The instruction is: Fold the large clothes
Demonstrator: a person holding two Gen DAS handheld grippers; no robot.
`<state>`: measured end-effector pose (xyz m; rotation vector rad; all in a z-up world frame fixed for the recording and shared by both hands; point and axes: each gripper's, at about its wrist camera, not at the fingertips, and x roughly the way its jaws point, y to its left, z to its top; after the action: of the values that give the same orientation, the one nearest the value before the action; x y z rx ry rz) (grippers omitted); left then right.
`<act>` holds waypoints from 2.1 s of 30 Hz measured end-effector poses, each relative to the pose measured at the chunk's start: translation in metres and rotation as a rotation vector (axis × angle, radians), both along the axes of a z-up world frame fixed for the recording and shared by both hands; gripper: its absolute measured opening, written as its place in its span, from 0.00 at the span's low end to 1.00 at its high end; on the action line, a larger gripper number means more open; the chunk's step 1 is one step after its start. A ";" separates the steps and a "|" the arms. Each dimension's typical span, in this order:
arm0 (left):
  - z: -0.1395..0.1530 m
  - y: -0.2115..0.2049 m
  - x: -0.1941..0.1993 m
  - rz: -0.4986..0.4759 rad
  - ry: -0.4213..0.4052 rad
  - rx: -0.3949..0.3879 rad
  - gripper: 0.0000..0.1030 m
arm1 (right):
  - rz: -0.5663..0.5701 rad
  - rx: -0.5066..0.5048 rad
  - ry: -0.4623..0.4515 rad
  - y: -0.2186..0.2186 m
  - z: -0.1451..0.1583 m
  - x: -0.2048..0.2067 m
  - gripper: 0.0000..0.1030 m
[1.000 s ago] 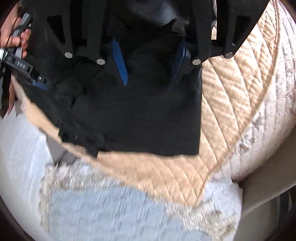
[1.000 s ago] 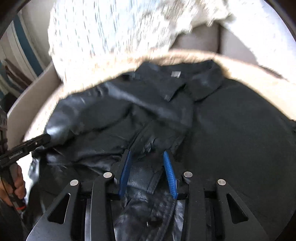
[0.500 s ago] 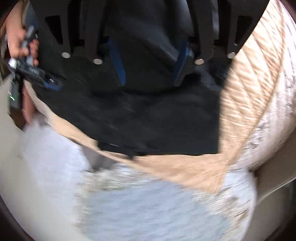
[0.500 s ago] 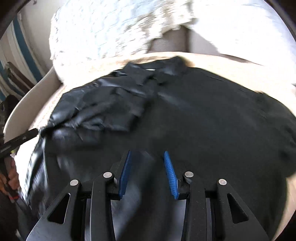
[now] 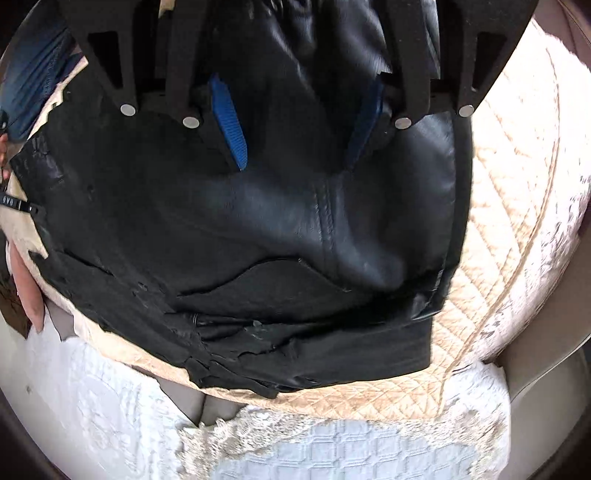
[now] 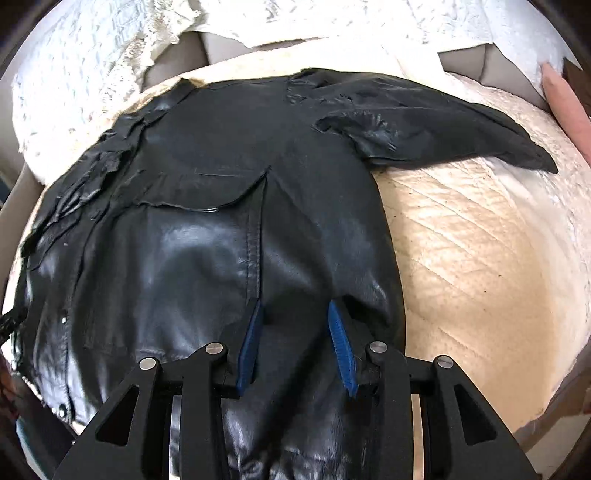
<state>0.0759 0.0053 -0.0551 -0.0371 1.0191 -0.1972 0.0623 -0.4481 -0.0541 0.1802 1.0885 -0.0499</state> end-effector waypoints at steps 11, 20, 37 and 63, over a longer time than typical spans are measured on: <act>0.040 -0.033 0.010 -0.003 -0.121 -0.063 0.63 | -0.210 0.225 -0.177 -0.094 0.020 0.006 0.57; 0.032 -0.080 0.050 -0.048 -0.104 -0.072 0.63 | -0.462 0.267 -0.238 -0.211 0.013 0.026 0.58; 0.008 -0.083 0.081 -0.028 -0.063 -0.032 0.63 | -0.643 0.273 -0.284 -0.309 -0.023 0.092 0.08; 0.022 -0.035 0.134 0.000 -0.166 -0.175 0.63 | 0.167 0.325 -0.086 0.055 -0.021 0.175 0.47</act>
<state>0.2102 -0.0299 -0.0330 -0.1766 0.8349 -0.2847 0.2377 -0.3932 -0.0754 0.3786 1.0177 0.2836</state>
